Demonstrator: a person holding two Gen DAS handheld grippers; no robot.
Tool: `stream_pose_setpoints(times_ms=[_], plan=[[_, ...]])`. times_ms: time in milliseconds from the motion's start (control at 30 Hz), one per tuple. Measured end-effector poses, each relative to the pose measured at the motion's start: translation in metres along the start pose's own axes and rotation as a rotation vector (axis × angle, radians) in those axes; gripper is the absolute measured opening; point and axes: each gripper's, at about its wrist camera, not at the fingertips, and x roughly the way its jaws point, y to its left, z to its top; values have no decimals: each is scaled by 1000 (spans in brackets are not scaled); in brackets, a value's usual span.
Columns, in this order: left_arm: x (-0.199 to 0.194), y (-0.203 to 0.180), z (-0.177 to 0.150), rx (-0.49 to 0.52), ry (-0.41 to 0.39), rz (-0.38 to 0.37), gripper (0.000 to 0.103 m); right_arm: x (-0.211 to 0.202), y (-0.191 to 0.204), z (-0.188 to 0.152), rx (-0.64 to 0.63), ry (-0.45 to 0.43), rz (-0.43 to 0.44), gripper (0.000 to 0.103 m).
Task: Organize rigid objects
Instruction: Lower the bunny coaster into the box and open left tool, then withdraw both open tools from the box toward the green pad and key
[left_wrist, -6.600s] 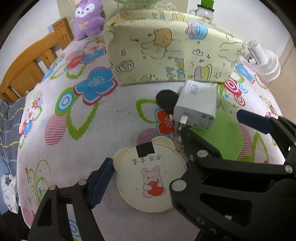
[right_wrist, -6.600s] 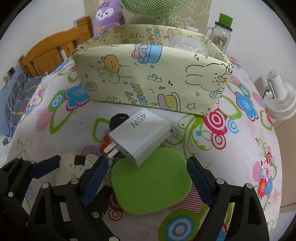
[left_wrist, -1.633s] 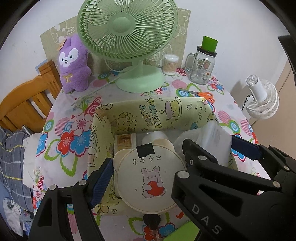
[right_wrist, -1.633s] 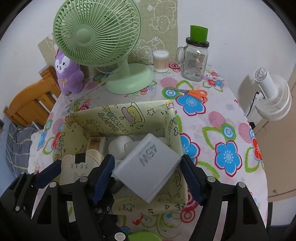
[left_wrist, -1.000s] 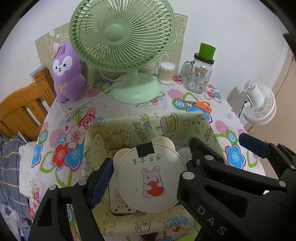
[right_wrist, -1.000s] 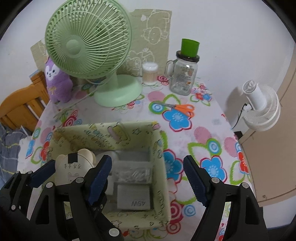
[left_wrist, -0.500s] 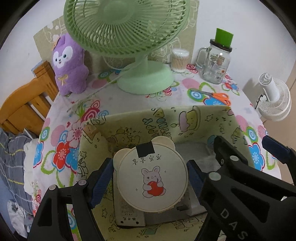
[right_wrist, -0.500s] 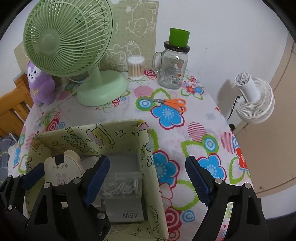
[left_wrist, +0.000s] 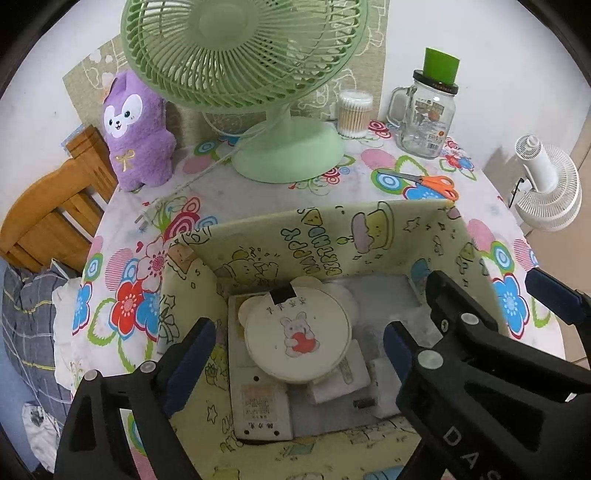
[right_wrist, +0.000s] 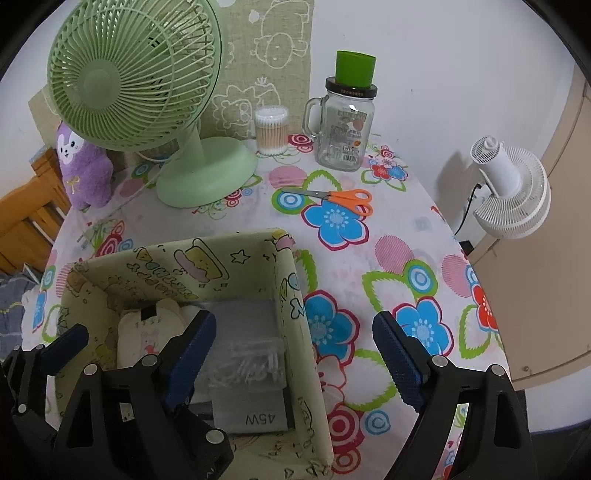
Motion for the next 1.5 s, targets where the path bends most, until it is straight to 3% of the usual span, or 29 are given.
stream_pose_setpoints(times_ms=[1500], plan=[[-112,-12,-58,-2,-107,14,97,-113,-16,-51,-51,-95,73,93]])
